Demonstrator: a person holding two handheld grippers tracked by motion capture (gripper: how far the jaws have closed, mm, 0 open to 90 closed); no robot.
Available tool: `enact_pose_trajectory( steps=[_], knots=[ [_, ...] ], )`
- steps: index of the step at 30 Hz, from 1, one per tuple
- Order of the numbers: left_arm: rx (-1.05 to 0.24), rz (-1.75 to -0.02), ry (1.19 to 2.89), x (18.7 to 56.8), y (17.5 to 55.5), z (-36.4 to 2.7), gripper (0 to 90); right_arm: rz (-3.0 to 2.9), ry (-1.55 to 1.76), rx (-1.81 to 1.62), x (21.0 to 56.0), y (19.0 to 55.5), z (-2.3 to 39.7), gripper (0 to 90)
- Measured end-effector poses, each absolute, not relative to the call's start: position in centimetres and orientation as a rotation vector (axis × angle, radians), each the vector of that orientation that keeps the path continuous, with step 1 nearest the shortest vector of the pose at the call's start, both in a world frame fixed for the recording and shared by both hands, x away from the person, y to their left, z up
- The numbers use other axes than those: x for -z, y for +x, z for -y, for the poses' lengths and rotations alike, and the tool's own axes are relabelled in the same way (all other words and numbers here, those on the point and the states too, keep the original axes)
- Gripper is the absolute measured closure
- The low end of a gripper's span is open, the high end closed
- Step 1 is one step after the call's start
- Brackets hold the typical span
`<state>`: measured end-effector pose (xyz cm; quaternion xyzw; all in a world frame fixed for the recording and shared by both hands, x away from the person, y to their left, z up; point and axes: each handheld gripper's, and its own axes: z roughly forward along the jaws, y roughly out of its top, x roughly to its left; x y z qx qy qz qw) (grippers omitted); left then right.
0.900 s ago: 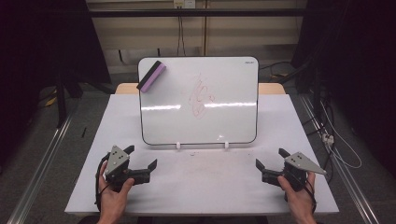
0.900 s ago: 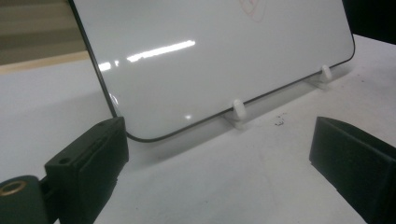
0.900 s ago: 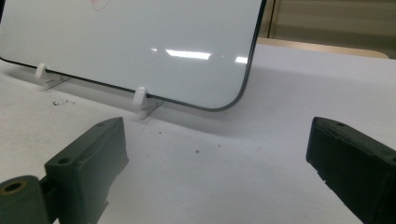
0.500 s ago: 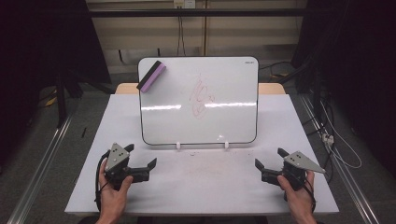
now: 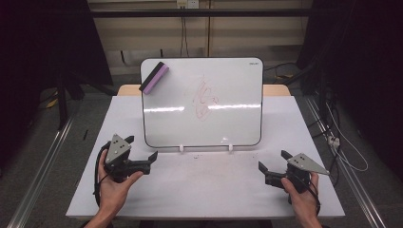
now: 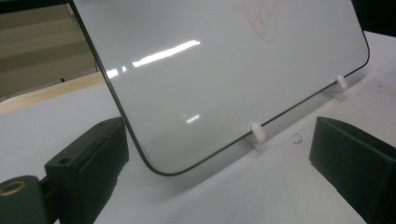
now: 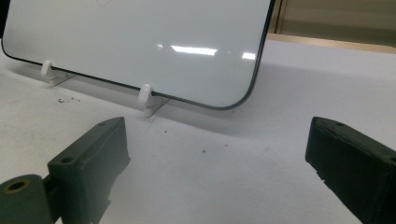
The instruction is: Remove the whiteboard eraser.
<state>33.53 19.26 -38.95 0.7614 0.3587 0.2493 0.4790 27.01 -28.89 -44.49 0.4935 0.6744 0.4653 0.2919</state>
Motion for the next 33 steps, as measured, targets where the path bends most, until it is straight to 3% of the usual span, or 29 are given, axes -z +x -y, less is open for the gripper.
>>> enact_pose_trajectory(
  steps=[19,22,33],
  knots=[
    [-0.754,-0.776,1.927,34.6,37.6,-18.5,8.3,-1.82,1.318,-1.239,44.6,27.2,28.7,6.5],
    [-0.729,-0.763,1.947,34.2,37.9,-18.4,9.9,-1.822,1.315,-1.238,44.6,27.3,28.7,6.5],
    [-0.92,-0.72,1.956,31.3,41.3,-17.9,11.5,-1.829,1.31,-1.24,44.6,27.3,28.7,6.5]
  ],
)
